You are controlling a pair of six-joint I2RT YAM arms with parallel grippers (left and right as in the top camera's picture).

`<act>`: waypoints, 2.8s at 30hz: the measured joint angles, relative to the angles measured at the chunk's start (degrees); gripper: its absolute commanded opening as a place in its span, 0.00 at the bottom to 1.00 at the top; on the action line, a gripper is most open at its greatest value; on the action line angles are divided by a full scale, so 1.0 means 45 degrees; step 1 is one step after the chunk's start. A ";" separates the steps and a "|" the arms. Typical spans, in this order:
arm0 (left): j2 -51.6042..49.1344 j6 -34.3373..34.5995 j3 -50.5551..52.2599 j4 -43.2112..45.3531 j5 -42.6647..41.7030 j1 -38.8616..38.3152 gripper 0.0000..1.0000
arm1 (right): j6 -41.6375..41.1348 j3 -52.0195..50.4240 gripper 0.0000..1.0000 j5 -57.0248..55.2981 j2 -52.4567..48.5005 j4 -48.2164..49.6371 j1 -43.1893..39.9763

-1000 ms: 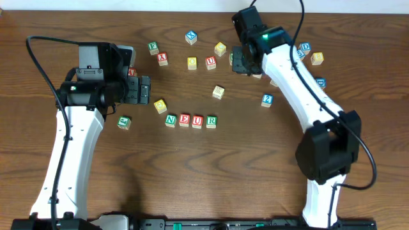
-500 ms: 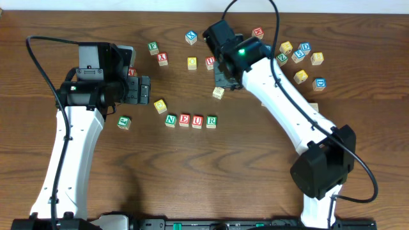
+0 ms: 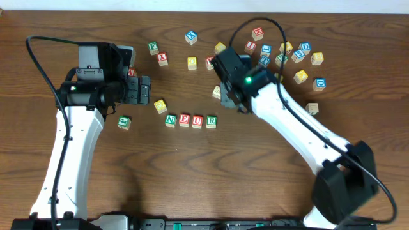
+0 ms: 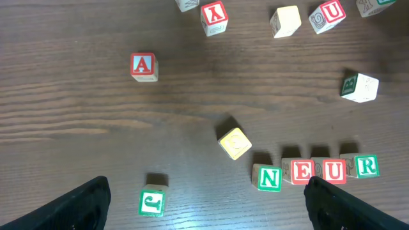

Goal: Spell out NEURIPS
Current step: 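Carry the red I block down to the right of the R block, then lower the I block onto the table beside the green R block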

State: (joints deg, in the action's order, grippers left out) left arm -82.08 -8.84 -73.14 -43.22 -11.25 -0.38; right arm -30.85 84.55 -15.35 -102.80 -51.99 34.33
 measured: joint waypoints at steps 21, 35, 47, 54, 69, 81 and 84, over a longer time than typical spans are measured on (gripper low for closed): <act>0.0000 0.0000 0.0000 -0.0005 -0.0005 0.0000 0.96 | -0.1020 -0.4080 0.11 0.0719 0.2055 0.2390 0.0758; 0.0000 -0.0005 0.0000 -0.0005 -0.0005 0.0000 0.96 | -0.1049 -0.4605 0.14 0.0801 0.2055 0.3079 0.0758; 0.0000 0.0000 0.0000 -0.0005 0.0000 0.0000 0.96 | -0.1049 -0.4736 0.14 0.0801 0.2011 0.3327 0.0758; 0.0000 0.0000 0.0000 -0.0005 -0.0005 0.0000 0.96 | -0.1049 -0.4736 0.13 0.0835 0.1083 0.3672 0.0758; 0.0000 0.0000 0.0000 -0.0005 -0.0005 0.0000 0.96 | -0.1044 -0.4745 0.13 0.0899 0.0588 0.4201 0.0758; 0.0000 0.0000 0.0000 -0.0005 0.0000 0.0000 0.96 | -0.1015 -0.4745 0.12 0.0928 0.0588 0.4532 0.1166; 0.0000 0.0000 0.0000 -0.0005 -0.0005 0.0000 0.96 | -0.1010 -0.4745 0.12 0.0937 0.0559 0.4643 0.1307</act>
State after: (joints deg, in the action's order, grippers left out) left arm -82.08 -8.84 -73.14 -43.24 -11.27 -0.38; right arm -35.40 63.20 -11.14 -100.29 -31.09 40.21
